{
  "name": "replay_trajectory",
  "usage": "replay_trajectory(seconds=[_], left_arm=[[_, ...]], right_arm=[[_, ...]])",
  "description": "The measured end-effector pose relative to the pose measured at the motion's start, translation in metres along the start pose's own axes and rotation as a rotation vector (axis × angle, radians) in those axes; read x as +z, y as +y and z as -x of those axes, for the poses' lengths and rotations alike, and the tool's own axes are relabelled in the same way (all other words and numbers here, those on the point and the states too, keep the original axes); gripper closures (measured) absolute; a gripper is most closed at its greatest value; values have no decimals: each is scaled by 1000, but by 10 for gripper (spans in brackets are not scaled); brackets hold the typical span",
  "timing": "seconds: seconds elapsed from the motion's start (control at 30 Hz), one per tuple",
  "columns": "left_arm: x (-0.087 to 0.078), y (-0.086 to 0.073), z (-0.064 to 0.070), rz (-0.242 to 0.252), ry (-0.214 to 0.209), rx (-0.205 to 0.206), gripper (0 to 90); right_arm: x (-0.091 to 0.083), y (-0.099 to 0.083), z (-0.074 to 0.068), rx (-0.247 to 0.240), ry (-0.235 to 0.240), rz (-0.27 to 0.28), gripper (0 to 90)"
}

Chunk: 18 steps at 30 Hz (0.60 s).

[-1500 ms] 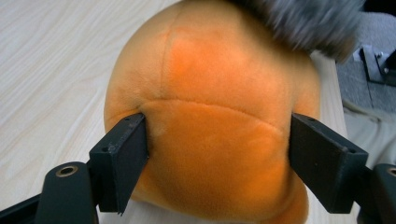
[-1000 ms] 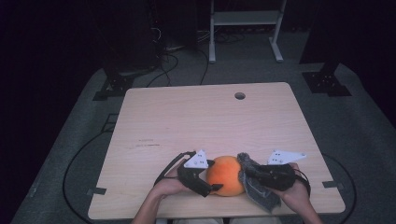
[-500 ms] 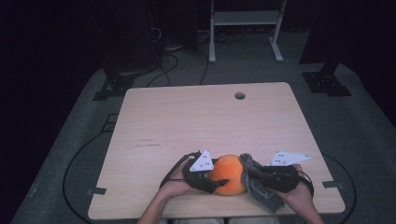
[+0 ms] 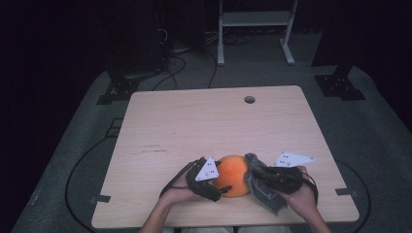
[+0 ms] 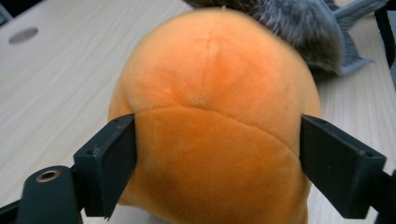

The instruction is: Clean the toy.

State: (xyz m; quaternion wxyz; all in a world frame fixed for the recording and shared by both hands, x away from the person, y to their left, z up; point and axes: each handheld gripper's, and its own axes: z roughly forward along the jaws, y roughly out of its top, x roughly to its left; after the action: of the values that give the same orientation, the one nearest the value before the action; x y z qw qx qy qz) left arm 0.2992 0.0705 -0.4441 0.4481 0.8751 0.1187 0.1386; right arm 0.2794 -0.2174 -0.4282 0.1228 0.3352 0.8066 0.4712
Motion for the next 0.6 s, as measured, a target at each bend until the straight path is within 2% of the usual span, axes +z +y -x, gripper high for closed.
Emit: replay_trajectory(seconds=[0.03,0.07,0.1,0.13,0.2,0.23,0.3,0.33,0.37,0.43,0.5,0.53,0.57,0.6], left_arm=[[-1,-1,-1,-3,-4,-6,150],[-1,-1,-1,-3,-4,-6,144],[-1,-2,-2,-12,-4,-11,141],[-1,-2,-2,-14,-4,-10,136],[-1,-3,-2,-15,-5,-10,133],[-1,-4,-2,-16,-2,-8,133],[0,-4,-1,-12,-2,2,133],[0,-4,-1,-12,-2,2,133],[2,-3,2,-17,4,19,133],[2,-3,3,-19,6,26,133],[2,-3,2,-9,-1,19,133],[2,-3,2,-9,-1,19,133],[3,-2,2,-5,-2,10,132],[3,-2,2,-3,-2,9,132]], right_arm=[[0,-6,6,25,-11,-20,744],[0,-6,6,25,-11,-20,744],[3,-18,16,69,-21,-79,744],[3,-21,19,83,-25,-87,743],[2,-21,20,101,-17,-79,743],[-3,-14,16,96,-17,-31,743],[-6,-4,9,85,23,38,742],[-6,-4,9,85,23,38,742],[-3,3,2,68,59,62,739],[2,0,1,65,61,45,736],[4,-8,11,130,91,45,736],[4,-8,11,130,91,45,736],[5,-16,20,189,87,26,737],[5,-16,20,189,87,26,737]])
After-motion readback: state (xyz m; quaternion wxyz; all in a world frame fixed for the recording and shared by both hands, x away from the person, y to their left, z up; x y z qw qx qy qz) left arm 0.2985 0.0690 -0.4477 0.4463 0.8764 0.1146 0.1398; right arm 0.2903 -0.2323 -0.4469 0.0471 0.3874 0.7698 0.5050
